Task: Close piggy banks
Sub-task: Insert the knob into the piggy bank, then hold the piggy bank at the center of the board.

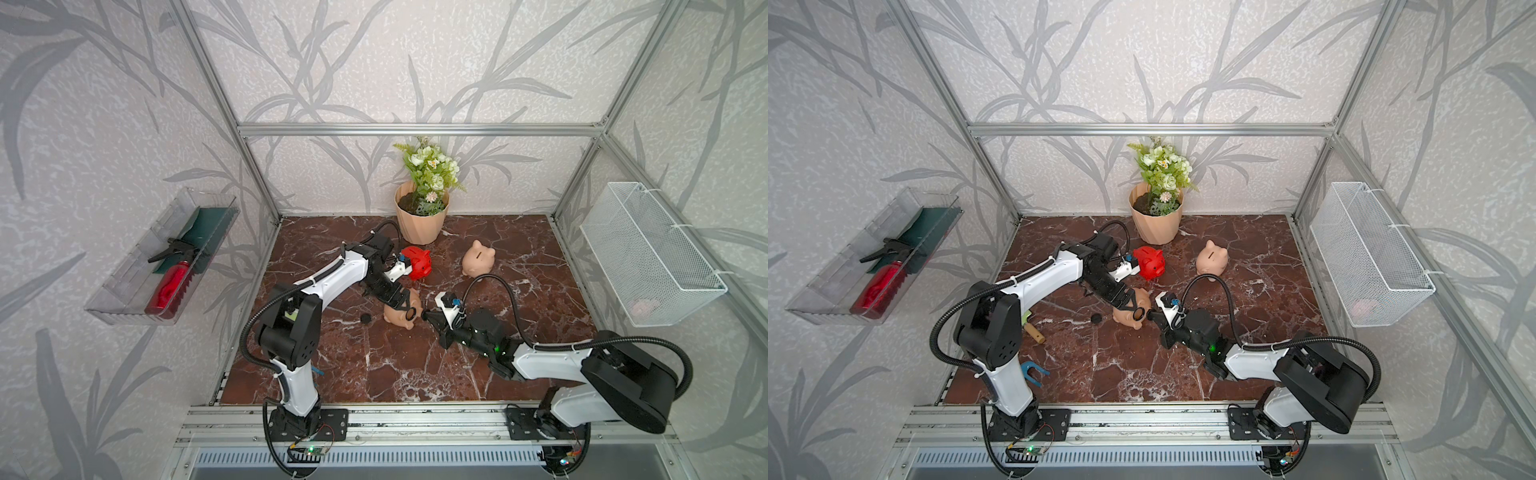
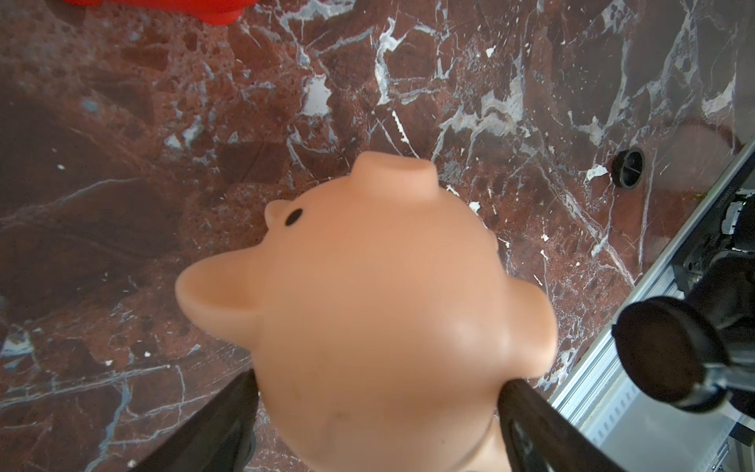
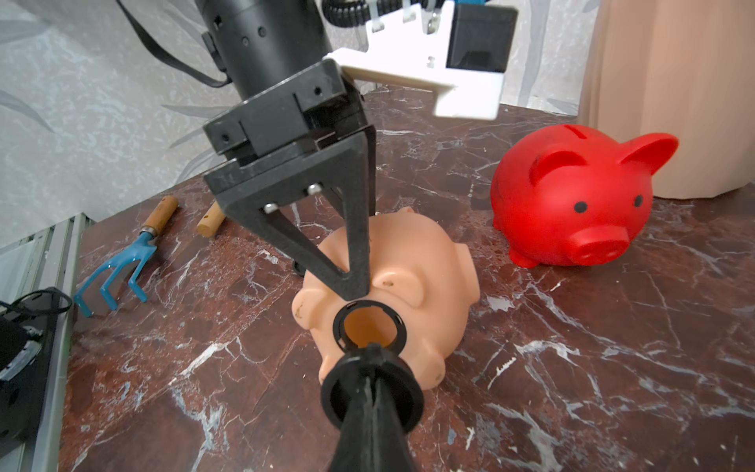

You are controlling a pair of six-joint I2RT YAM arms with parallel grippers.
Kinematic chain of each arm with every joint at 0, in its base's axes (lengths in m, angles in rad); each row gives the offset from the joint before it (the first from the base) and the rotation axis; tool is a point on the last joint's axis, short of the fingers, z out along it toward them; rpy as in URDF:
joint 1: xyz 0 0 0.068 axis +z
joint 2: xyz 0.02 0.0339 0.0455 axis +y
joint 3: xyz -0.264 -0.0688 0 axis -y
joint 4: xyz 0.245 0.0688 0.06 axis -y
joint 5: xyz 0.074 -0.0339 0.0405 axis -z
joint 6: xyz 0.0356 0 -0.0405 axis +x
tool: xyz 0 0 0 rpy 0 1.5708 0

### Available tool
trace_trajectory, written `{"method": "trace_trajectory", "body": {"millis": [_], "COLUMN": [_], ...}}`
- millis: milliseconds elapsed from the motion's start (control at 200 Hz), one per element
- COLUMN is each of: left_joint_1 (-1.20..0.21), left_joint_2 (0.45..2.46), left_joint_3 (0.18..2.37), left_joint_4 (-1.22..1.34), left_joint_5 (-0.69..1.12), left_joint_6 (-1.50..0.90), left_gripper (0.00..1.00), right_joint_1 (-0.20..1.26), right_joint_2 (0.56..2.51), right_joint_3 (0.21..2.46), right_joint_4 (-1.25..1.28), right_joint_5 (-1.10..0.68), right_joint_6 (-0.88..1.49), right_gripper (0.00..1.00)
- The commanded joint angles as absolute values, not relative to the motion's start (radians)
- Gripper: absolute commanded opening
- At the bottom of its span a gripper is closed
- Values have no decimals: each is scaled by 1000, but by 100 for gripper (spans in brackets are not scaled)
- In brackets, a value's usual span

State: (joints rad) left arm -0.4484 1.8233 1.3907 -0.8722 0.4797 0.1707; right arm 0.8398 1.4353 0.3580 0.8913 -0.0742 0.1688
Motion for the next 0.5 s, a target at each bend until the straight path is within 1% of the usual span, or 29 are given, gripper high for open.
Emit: {"method": "trace_trajectory", "body": {"millis": [0, 495], "left_joint_1": [-445, -445], "left_joint_2": [1845, 1848], "left_joint_3": [1390, 1396], "left_joint_4": [-891, -893], "left_joint_5": [489, 468], "left_joint_6": [156, 155], "left_gripper": [89, 89], "right_joint_1": [845, 847], "right_joint_2": [1471, 1597], "right_joint_3": [365, 377], "right_joint_4": [1005, 1117], "right_joint_5": [-46, -49], "right_joint_6": [220, 333], "right_gripper": [0, 0]}}
